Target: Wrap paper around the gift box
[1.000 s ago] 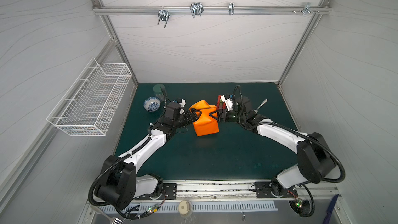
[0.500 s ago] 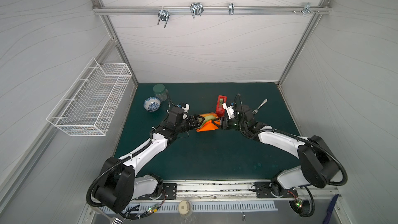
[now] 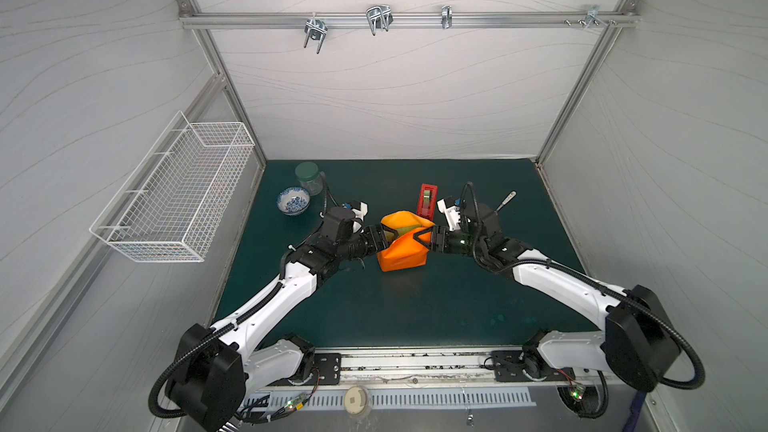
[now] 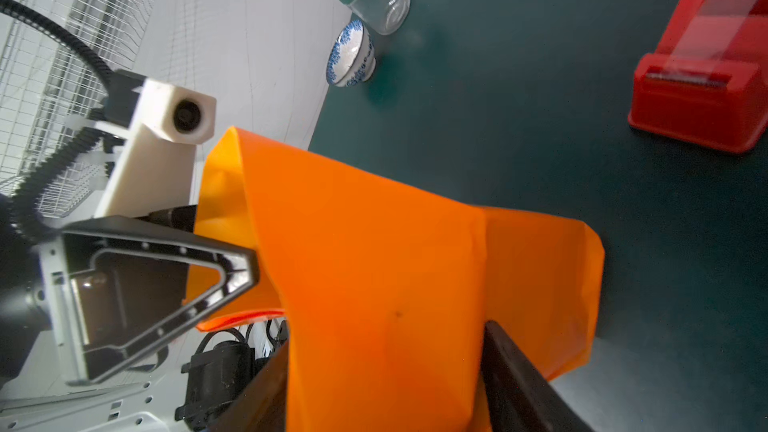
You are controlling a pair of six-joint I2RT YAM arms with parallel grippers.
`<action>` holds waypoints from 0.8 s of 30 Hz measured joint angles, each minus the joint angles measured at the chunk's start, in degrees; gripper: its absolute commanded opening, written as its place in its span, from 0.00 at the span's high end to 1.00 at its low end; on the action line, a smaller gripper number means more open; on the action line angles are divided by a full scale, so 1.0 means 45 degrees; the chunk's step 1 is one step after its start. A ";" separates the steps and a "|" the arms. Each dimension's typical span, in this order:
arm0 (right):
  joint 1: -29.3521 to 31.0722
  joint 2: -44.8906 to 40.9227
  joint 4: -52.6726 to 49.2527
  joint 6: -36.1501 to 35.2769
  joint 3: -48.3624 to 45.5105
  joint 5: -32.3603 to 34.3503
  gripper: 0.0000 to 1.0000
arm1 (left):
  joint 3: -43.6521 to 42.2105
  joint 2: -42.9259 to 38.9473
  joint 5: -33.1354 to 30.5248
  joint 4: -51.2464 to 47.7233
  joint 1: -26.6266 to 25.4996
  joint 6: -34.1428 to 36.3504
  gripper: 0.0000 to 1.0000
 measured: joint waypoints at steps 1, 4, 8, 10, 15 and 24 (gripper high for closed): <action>0.0049 0.0000 -0.0073 0.0063 -0.0097 -0.0005 0.36 | -0.0005 0.0010 0.0015 -0.0024 -0.0010 -0.0015 0.21; 0.0165 0.0039 -0.0243 0.0087 -0.0219 0.0005 0.36 | -0.0005 0.0141 0.0029 0.0010 -0.0024 -0.0024 0.19; 0.0185 0.0306 -0.0233 -0.0029 -0.0219 0.0121 0.36 | 0.0005 0.0651 -0.0019 0.0000 -0.0024 0.0146 0.14; 0.0214 0.0481 -0.0228 -0.0185 -0.0214 0.0204 0.36 | 0.0063 0.0811 -0.0078 -0.0097 -0.0044 0.0325 0.11; 0.0335 0.1219 -0.0481 -0.0699 0.0277 0.0529 0.38 | 0.0607 0.0908 -0.0573 -0.0559 -0.0078 0.0884 0.03; 0.0364 0.1996 -0.1375 -0.1593 0.1389 0.1171 0.39 | 0.1506 0.0044 -0.1753 -0.1433 0.0165 0.2618 0.01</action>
